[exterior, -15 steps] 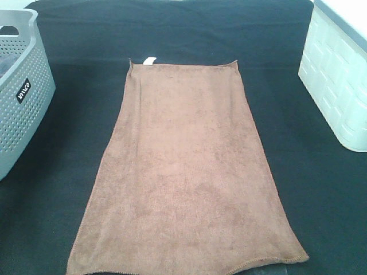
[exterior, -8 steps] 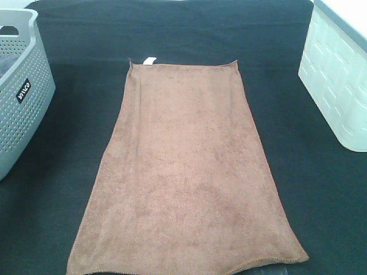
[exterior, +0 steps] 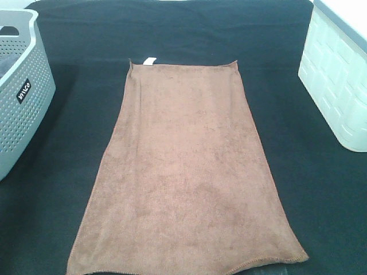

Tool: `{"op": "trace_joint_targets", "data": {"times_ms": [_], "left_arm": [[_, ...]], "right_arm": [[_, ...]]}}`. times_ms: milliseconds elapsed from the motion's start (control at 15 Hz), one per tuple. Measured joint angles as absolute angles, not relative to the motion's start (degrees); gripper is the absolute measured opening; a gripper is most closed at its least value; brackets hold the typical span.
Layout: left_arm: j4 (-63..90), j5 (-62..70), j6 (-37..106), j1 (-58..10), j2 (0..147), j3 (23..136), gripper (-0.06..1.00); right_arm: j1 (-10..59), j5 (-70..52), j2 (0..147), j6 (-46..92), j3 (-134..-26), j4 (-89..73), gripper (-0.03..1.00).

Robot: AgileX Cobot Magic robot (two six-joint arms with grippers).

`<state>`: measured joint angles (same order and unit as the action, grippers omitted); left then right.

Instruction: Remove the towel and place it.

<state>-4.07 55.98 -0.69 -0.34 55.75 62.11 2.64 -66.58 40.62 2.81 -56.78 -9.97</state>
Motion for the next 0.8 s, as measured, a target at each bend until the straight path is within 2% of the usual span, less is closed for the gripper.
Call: {"op": "trace_joint_targets", "data": {"times_ms": [133, 200, 333, 800], "left_arm": [[-4.1, 53.6, -0.7, -0.3, 45.8, 55.7, 0.75], [-4.1, 53.6, -0.7, -0.3, 45.8, 55.7, 0.75], [-6.1, 52.4, -0.7, -0.3, 30.0, 46.9, 0.75], [-7.2, 52.6, -0.7, -0.3, 10.2, 33.3, 0.75]], "right_arm": [[2.6, -64.3, 33.7, 4.4, -52.5, -9.9, 0.75], [2.6, -64.3, 33.7, 4.4, -52.5, -9.9, 0.75], [2.6, -62.3, 24.1, 5.3, -47.0, -9.9, 0.75], [2.6, -62.2, 8.7, 7.3, -37.5, -9.8, 0.75]]}}
